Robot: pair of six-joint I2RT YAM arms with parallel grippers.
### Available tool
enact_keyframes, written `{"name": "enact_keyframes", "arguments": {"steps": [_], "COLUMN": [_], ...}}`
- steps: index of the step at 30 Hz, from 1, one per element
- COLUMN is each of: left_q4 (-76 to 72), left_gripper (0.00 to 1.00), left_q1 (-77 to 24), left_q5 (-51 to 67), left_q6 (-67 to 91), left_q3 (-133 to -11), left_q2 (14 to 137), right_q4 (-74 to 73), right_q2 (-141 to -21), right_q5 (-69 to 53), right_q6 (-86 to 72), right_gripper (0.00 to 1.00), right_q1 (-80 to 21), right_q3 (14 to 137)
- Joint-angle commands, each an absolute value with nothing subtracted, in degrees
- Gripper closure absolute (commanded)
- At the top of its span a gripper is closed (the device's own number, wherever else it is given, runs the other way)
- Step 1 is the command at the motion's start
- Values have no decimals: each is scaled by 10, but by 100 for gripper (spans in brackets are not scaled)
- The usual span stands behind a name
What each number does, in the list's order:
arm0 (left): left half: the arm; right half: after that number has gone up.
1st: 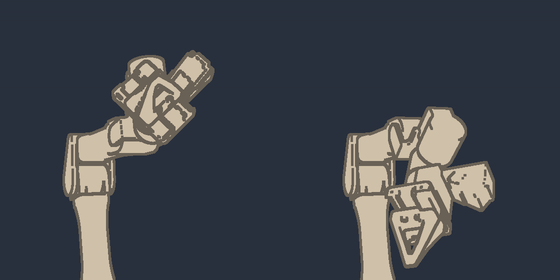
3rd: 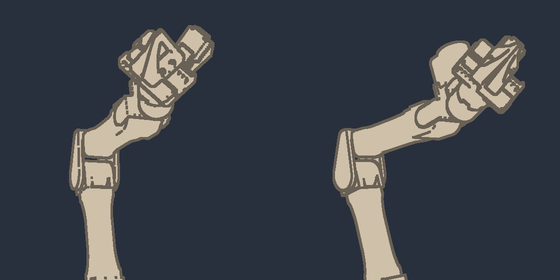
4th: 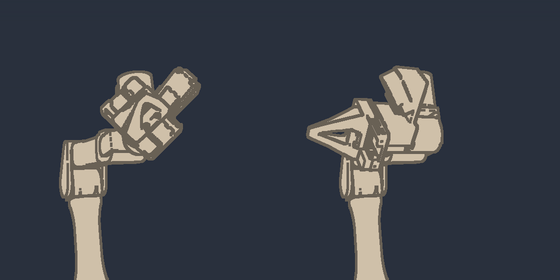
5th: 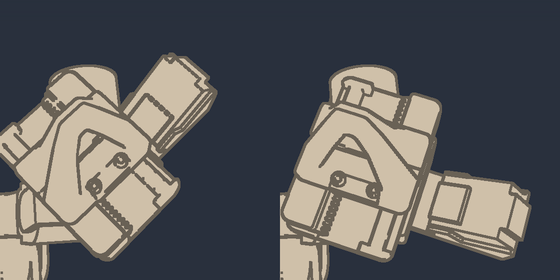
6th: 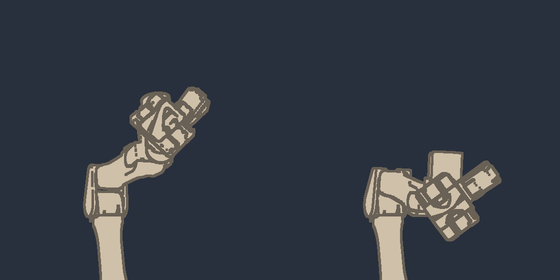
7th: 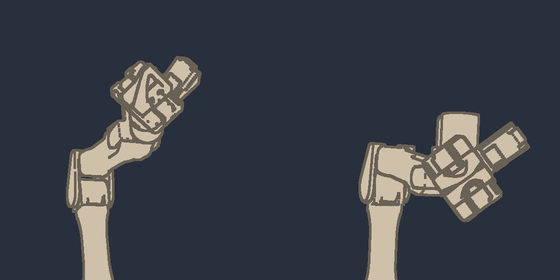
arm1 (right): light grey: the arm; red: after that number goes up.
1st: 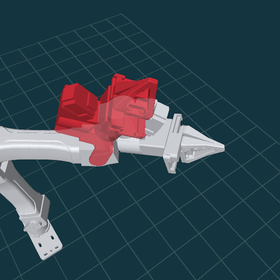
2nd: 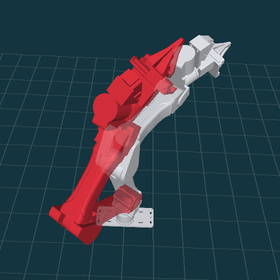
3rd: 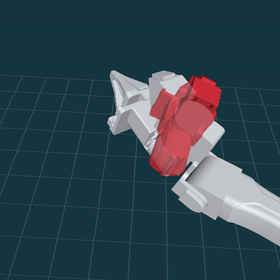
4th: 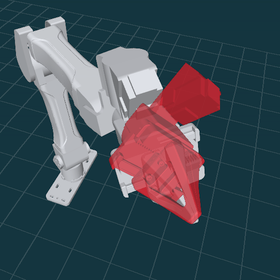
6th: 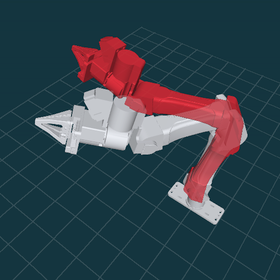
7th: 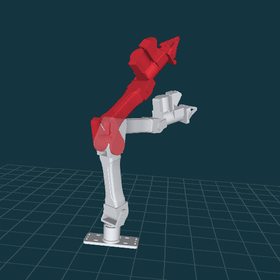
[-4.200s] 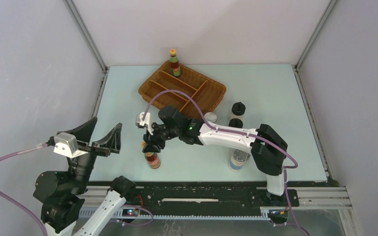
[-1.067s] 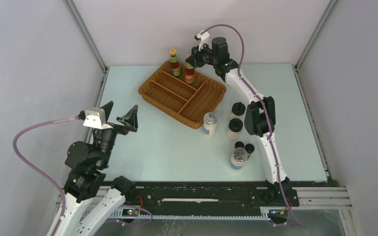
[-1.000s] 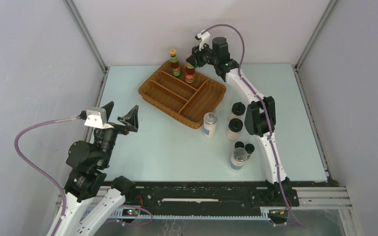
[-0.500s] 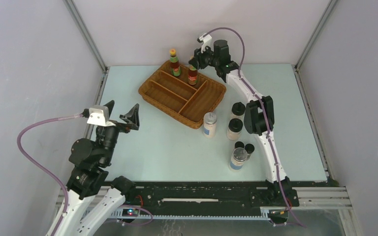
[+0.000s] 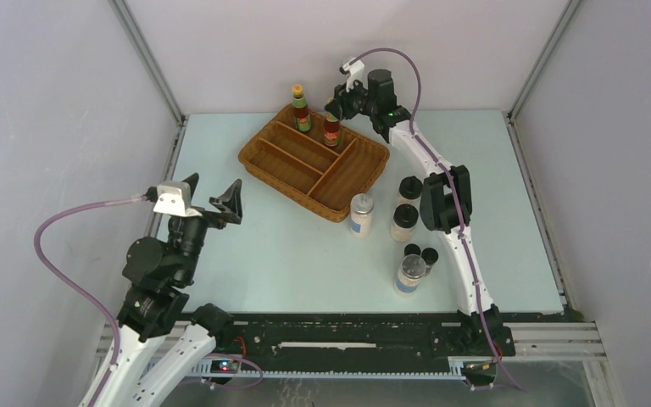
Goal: Organize the condiment bottles
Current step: Place the bottle in the storage box.
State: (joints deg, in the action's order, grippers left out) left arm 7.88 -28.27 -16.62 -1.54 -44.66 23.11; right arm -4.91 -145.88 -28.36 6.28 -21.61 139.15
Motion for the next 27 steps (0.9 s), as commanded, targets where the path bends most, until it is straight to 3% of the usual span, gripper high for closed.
{"name": "enact_keyframes", "arguments": {"steps": [1, 5, 10, 16, 27], "left_q4": [60, 61, 64, 66, 70], "left_gripper": [4, 3, 2, 2, 2], "left_q1": [-284, -284, -284, -284, -284], "left_q5": [-174, -174, -173, -170, -164], "left_q6": [-26, -25, -24, -24, -22], "left_q3": [-438, -439, -442, -445, -453], "left_q2": [235, 235, 235, 239, 243], "right_q4": [17, 12, 12, 12, 16], "right_q2": [-1448, -1447, -1446, -1447, -1435], "right_q5": [-284, -283, -281, -280, -282], "right_q6": [72, 76, 75, 75, 75], "right_gripper": [99, 65, 40, 28, 23], "right_q1": [-215, -218, -221, -220, -220], "right_q3": [1432, 1428, 1426, 1425, 1416]}}
